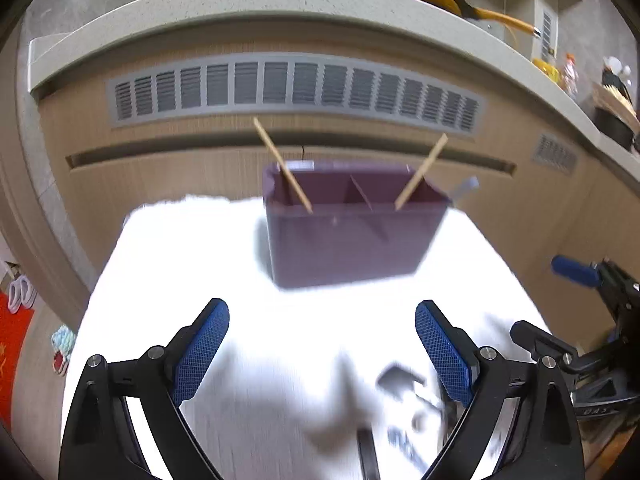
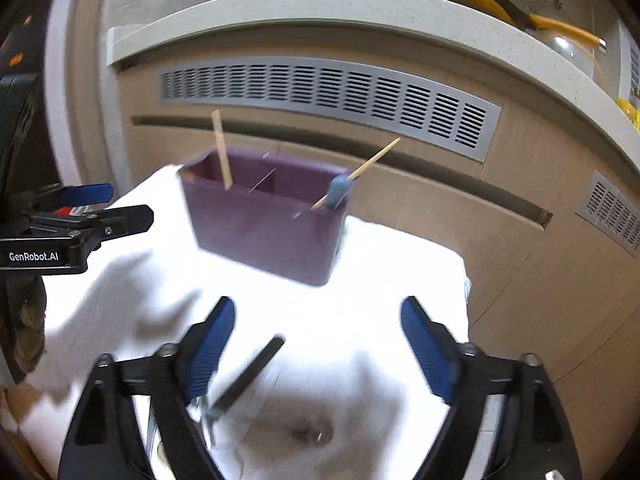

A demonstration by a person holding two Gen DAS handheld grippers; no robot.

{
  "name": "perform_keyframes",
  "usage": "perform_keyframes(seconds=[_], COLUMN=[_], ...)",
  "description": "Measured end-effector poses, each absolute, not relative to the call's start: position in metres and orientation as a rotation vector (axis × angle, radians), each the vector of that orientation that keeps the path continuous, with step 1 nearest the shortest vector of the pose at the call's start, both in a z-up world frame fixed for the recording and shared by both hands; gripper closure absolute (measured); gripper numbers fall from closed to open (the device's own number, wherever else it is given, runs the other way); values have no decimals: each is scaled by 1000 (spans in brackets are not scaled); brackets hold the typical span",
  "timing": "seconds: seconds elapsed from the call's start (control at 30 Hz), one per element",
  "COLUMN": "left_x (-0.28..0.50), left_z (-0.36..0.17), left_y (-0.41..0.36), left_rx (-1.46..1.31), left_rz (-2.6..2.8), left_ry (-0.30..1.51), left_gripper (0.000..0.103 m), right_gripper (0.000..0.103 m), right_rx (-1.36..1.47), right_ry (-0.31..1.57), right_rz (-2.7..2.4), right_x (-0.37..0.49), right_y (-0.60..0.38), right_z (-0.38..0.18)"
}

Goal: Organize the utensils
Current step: 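Grasp the white spoon by its ball handle with the right tool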

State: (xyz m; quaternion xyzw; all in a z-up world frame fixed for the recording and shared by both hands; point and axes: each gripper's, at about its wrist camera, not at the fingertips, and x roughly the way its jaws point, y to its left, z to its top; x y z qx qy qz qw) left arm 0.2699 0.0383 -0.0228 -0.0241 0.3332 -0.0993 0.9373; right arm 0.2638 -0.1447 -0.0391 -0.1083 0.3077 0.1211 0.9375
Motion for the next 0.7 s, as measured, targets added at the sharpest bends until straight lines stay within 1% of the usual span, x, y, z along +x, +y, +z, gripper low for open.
perform_keyframes(seconds=[0.03,0.1,0.23,0.27,0.3,0.33,0.37,0.4,0.53,0.6,0.67,0.7], left_x=[261,245,220,215,212,210,207,205,196,195,194,194], left_z=[-28,-36,-50,-53,-55,-58,-60,-63,-69,-69,-69,-69], left_y=[38,39,50,54,57,60,62,64,71,74,76,77], left_rx=[-50,-59,-104,-115,-123,-130,-131,-128,-128,-137,-143,-148], left_rz=[-207,-215,-198,-187,-177,-167,-159,-153,-153,-164,-169,-167], left_ry=[697,724,765,775,783,793,804,816,830,833,837,840], left_gripper=[9,9,9,9,9,9,9,10,10,10,14,20], right_gripper=[1,1,1,8,26,37,54,64,65,68,69,69], right_rx=[-238,-259,-258,-261,-276,-300,-327,-349,-456,-503,-535,-542], right_ry=[604,589,683,713,729,749,777,799,819,826,839,850], right_rz=[238,244,380,430,461,492,533,569,616,638,652,658], right_x=[253,238,227,226,225,225,227,228,236,239,243,245], right_y=[-144,-140,-127,-123,-118,-112,-106,-102,-89,-84,-79,-77], right_z=[-43,-49,-60,-64,-68,-71,-77,-81,-91,-95,-98,-98])
